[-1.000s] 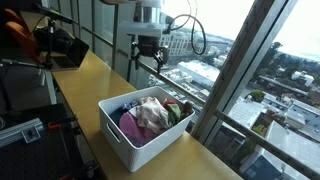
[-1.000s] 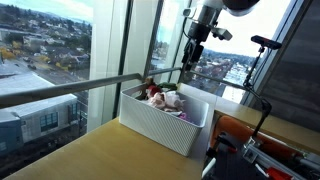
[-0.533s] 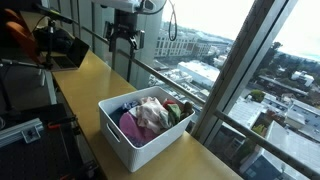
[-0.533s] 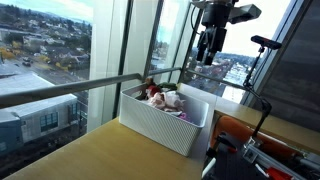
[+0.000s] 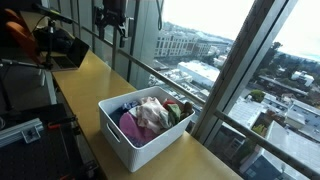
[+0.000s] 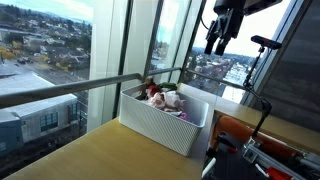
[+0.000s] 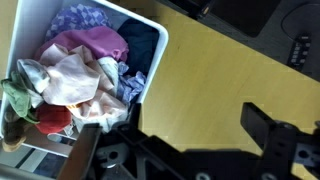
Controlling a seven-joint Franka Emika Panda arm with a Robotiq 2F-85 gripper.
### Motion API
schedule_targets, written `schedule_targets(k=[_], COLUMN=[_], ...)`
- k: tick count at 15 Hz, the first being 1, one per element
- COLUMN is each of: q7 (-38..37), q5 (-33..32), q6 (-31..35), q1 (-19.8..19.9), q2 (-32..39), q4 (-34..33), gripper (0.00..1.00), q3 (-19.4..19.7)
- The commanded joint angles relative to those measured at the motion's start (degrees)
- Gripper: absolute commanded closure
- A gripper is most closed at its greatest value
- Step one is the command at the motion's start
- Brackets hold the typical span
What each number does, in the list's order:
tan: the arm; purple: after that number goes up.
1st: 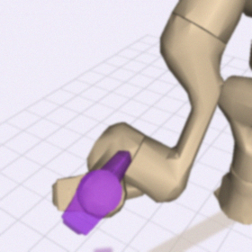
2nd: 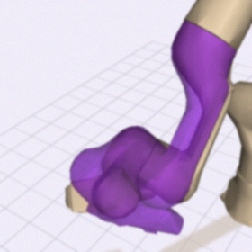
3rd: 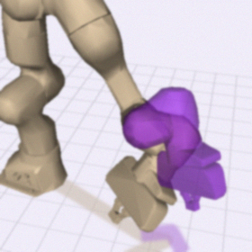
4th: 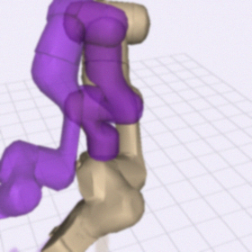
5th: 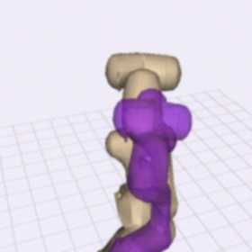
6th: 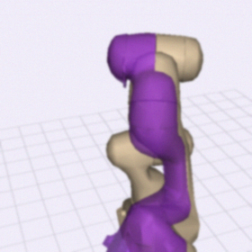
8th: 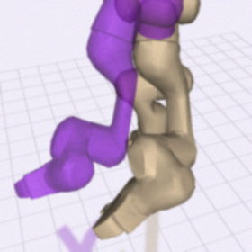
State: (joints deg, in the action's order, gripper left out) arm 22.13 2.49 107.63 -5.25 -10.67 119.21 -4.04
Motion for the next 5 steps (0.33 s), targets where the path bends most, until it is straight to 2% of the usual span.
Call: schedule_targets(k=[1, 5], q7=[-0.10, -0.10], q5=[-0.07, -0.07], q6=[-0.07, 0.06], q1=[-0.39, -0.39], q2=[0.04, 0.04], q4=[-0.02, 0.24], gripper=[0.00, 0.00], q3=[0.35, 0.35])
